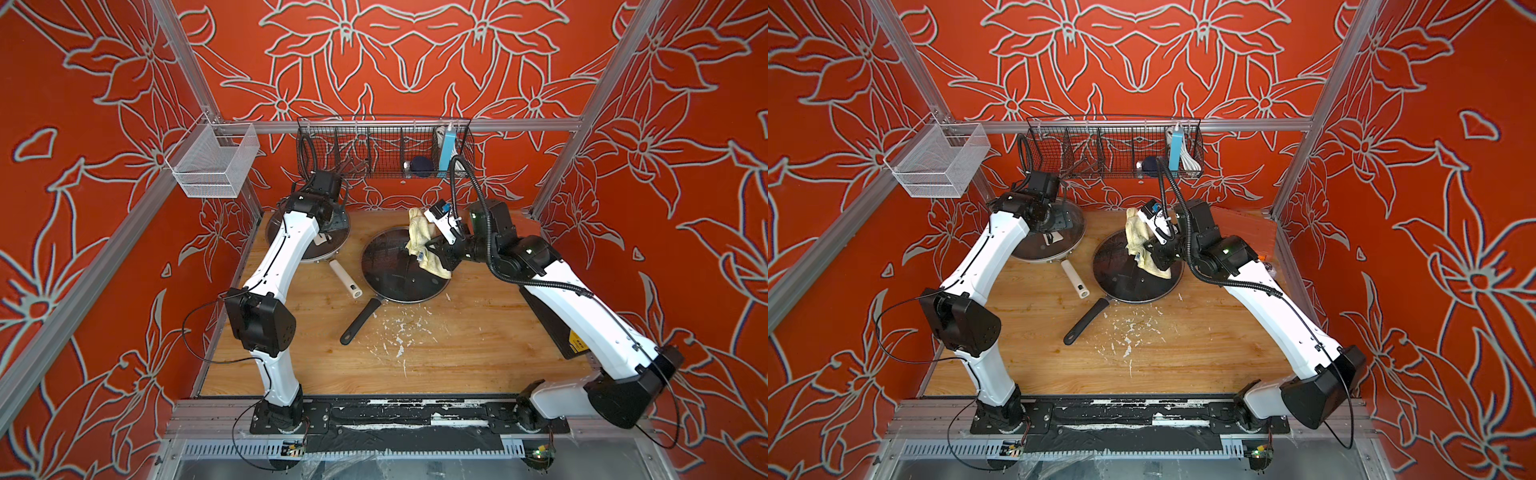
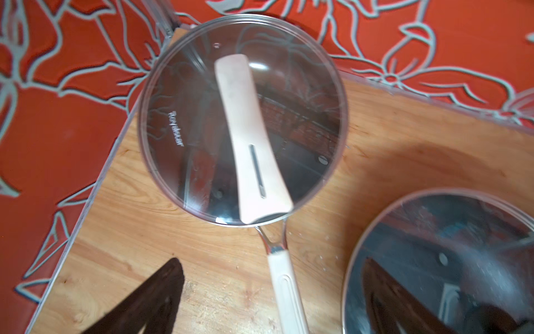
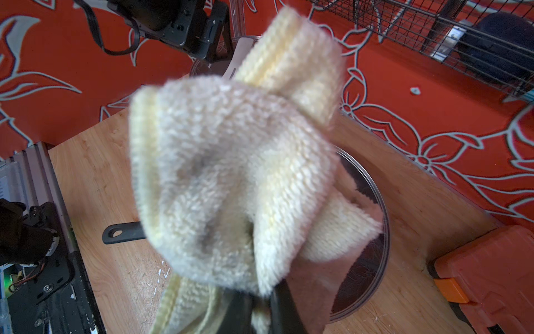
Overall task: Wipe the pot lid with a cloth
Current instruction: Place the pot lid on the cooking pot, then move the cooking pot to the center of the board.
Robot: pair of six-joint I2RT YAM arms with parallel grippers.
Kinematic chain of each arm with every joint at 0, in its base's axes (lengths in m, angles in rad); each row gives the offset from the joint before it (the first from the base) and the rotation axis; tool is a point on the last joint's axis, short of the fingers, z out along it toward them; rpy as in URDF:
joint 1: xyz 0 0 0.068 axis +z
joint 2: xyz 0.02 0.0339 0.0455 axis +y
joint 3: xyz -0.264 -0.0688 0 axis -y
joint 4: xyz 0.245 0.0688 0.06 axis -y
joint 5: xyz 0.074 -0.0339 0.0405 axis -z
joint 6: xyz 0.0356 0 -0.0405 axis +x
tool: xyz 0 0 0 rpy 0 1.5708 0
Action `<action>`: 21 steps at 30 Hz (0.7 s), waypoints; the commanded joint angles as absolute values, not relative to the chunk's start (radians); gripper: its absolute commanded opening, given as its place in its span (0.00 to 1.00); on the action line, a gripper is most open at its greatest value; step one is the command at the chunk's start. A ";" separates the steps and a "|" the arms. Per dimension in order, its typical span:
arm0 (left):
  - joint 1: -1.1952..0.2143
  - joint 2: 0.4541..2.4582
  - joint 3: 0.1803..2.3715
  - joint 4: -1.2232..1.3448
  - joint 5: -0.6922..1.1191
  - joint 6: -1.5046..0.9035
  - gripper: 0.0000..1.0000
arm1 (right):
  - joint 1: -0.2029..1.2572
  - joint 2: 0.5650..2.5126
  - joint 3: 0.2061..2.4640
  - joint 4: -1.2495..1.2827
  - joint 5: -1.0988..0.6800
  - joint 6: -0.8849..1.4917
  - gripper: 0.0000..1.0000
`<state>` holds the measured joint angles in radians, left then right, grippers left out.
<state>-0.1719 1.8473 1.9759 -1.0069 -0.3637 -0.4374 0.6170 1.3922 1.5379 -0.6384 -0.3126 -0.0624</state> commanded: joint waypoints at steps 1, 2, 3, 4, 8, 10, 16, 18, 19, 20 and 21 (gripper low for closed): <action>-0.126 1.916 2.003 -0.986 -0.386 -0.512 0.95 | 0.624 1.400 1.572 -0.609 -0.334 -0.084 0.00; -0.113 1.933 2.011 -0.978 -0.391 -0.526 0.95 | 0.624 1.400 1.573 -0.609 -0.334 -0.086 0.00; -0.104 1.947 2.016 -0.967 -0.390 -0.530 0.95 | 0.625 1.401 1.571 -0.609 -0.335 -0.087 0.00; -0.095 1.962 2.023 -0.955 -0.390 -0.533 0.95 | 0.625 1.401 1.568 -0.609 -0.332 -0.090 0.00; -0.068 2.020 2.039 -0.918 -0.396 -0.539 0.90 | 0.624 1.394 1.559 -0.611 -0.322 -0.091 0.00; -0.055 2.042 2.042 -0.909 -0.390 -0.547 0.88 | 0.626 1.394 1.557 -0.611 -0.317 -0.092 0.00; -0.030 2.112 2.064 -0.888 -0.363 -0.541 0.78 | 0.624 1.394 1.556 -0.608 -0.305 -0.086 0.00; -0.026 2.132 2.068 -0.882 -0.362 -0.535 0.75 | 0.625 1.396 1.556 -0.606 -0.304 -0.084 0.00; -0.025 2.142 2.072 -0.883 -0.359 -0.528 0.74 | 0.625 1.397 1.554 -0.606 -0.304 -0.083 0.00; -0.025 2.151 2.077 -0.884 -0.357 -0.521 0.73 | 0.625 1.398 1.555 -0.604 -0.304 -0.081 0.00; -0.025 2.158 2.081 -0.889 -0.357 -0.517 0.72 | 0.625 1.399 1.556 -0.604 -0.304 -0.081 0.00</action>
<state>-0.0303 2.1311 2.0541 -0.8875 -0.3523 -0.5213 0.6178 1.3964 1.5402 -0.6273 -0.3145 -0.0696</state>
